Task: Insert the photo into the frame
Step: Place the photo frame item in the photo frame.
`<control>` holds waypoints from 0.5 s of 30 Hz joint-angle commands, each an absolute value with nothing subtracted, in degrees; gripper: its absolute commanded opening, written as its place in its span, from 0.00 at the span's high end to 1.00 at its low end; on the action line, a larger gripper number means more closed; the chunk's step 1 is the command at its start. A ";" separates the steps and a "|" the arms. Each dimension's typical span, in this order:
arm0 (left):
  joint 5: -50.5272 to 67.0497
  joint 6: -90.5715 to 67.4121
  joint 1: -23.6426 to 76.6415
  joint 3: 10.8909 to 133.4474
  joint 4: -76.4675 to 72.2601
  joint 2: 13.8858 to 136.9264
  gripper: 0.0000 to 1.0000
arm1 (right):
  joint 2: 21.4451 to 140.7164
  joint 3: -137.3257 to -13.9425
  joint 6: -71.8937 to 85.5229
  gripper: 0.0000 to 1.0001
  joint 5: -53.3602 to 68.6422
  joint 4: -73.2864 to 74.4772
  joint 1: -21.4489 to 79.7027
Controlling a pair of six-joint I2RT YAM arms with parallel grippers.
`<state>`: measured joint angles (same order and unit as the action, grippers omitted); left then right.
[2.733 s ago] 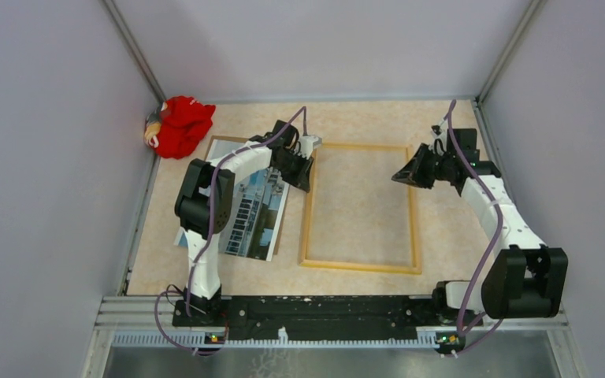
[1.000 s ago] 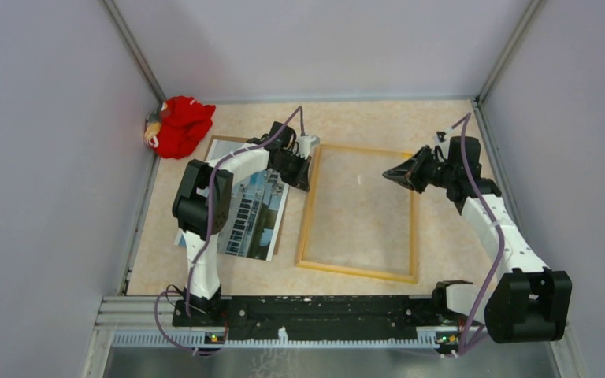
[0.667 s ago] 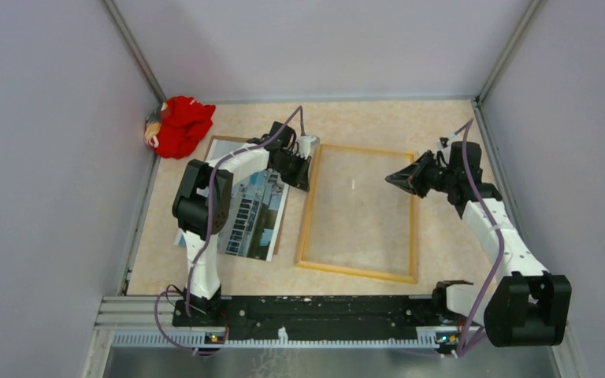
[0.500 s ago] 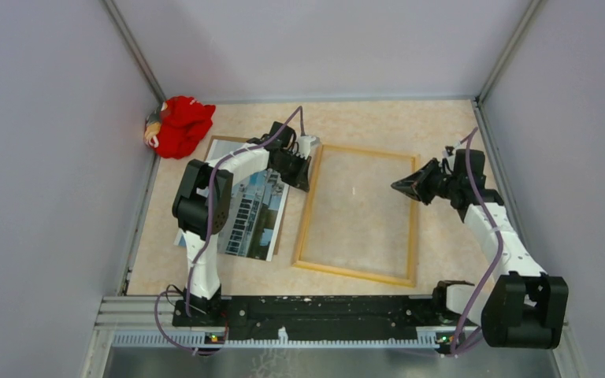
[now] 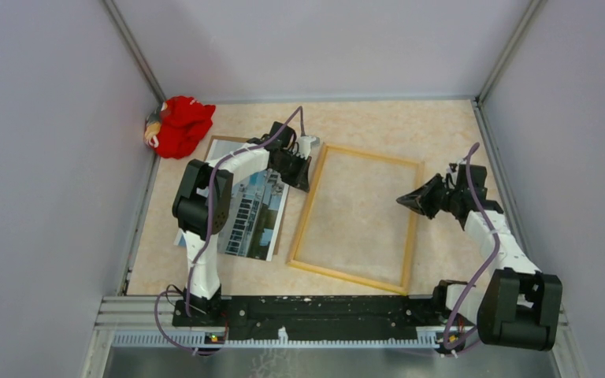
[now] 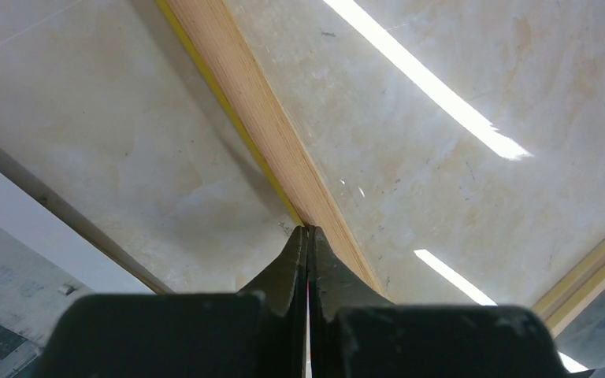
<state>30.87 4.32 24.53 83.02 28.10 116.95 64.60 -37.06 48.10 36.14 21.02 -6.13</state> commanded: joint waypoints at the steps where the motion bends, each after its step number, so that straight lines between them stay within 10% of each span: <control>1: 29.18 4.39 25.24 81.39 29.97 117.61 1.00 | 63.39 -34.38 50.79 1.00 41.07 16.74 -6.49; 15: 32.62 2.85 25.29 80.69 29.94 118.22 1.00 | 59.92 -36.70 57.19 1.00 42.33 13.19 -5.17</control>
